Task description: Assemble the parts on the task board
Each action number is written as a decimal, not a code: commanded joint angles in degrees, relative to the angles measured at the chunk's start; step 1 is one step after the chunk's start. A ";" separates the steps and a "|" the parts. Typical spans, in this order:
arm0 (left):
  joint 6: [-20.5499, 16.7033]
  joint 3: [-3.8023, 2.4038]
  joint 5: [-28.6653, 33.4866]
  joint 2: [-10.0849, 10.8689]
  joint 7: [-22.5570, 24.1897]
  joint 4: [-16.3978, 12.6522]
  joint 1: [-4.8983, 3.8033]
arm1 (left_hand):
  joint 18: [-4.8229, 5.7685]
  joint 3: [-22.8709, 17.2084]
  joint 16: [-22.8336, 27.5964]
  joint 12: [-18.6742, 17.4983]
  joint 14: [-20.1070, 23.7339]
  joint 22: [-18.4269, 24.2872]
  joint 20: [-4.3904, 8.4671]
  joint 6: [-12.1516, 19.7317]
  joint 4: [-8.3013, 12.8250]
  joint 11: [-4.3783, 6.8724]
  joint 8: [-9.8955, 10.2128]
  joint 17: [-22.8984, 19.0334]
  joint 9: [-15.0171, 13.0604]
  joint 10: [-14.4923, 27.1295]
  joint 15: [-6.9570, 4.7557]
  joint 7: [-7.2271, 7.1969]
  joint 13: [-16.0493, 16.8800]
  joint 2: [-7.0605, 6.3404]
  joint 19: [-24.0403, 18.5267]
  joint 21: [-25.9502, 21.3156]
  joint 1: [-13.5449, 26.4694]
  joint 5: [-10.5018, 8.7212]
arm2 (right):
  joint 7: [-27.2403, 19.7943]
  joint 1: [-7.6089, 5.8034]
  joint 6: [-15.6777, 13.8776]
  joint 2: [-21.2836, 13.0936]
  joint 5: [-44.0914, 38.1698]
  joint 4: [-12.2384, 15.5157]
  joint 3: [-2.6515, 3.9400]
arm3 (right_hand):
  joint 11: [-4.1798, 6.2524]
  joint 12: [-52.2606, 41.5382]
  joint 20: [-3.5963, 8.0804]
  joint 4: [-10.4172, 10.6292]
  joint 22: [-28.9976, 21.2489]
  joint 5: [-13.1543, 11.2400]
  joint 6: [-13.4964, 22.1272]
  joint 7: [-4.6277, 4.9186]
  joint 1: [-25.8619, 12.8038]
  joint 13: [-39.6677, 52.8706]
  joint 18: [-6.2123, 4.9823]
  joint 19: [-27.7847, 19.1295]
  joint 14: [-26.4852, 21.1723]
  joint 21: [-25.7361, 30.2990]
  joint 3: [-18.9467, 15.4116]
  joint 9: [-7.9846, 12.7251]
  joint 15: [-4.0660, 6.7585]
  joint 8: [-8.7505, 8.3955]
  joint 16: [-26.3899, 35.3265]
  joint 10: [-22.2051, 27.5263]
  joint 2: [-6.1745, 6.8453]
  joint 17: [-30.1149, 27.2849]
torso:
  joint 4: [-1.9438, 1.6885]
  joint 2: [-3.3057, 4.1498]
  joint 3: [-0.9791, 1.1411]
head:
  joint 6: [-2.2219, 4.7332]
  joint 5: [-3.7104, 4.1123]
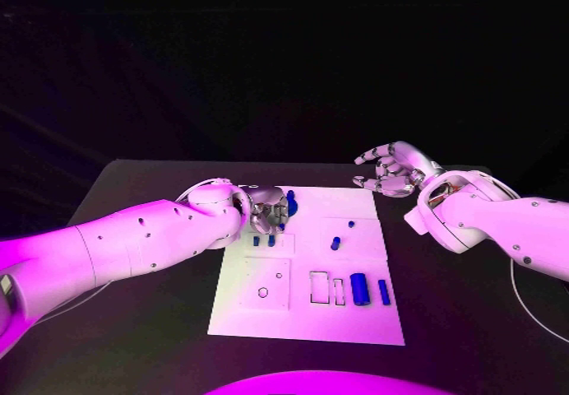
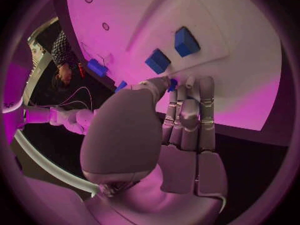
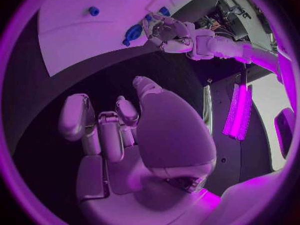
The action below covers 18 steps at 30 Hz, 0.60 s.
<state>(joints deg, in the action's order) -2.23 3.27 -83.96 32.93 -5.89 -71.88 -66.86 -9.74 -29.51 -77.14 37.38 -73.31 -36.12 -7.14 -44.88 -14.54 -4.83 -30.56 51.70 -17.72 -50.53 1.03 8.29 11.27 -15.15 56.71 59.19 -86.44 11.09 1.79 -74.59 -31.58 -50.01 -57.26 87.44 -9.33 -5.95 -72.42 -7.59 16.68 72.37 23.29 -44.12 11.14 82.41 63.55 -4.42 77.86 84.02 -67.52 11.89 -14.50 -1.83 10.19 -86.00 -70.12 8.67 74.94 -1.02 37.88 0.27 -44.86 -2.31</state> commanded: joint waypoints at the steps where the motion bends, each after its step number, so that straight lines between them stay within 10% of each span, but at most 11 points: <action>1: 1.32 0.08 0.40 -0.26 0.14 -0.03 0.12 | -0.75 -0.48 -0.27 -0.51 -0.31 -0.08 0.36 -0.61 0.03 -0.11 0.29 -0.02 0.11 -0.43 0.03 -0.01 -0.18 -0.19 0.08 0.40 0.02 -0.27 | -0.76 0.03 -0.04 0.03 -0.29 0.08 0.01 | 0.05 -0.16 0.37 -0.02 0.05 -0.01 -0.50 -0.09 -0.41 0.08 -0.98 -0.09 3.28 0.08 0.29 0.07 0.46 0.27 0.33 -0.01 -0.06 3.50 | 0.01 -0.02 -0.01 | -0.04 0.06; 18: -2.67 0.09 2.93 -0.15 1.25 0.39 0.23 | 0.31 -6.35 -2.44 -7.35 -3.38 -7.99 0.92 -6.88 4.66 0.70 2.51 2.50 0.79 -7.90 -0.85 -0.36 -3.06 3.43 3.40 7.03 0.36 -0.91 | -0.66 0.03 0.12 0.10 -0.29 0.04 0.01 | 0.09 -0.27 0.38 -0.18 0.13 0.17 -0.54 -0.12 -0.44 0.16 -0.96 -0.03 3.30 0.03 0.67 0.12 0.48 0.30 0.31 -0.10 -0.15 3.57 | -0.01 -0.04 0.01 | -0.03 0.09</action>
<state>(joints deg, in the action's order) -3.02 3.32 -82.77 32.82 -5.38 -71.49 -66.74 -9.74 -35.69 -79.20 30.25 -76.29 -44.06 -6.24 -51.52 -9.93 -4.10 -28.17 54.11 -16.84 -58.19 0.31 7.97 8.35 -12.17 59.70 66.03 -86.36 10.32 1.76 -74.59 -31.60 -49.97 -57.24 87.43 -9.33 -5.96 -72.42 -7.60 16.36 72.41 23.29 -44.31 10.95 82.41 63.67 -4.42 77.86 84.02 -67.52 12.21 -14.45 -1.83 10.19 -86.00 -70.12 8.68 74.93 -1.02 37.84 0.27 -44.88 -2.20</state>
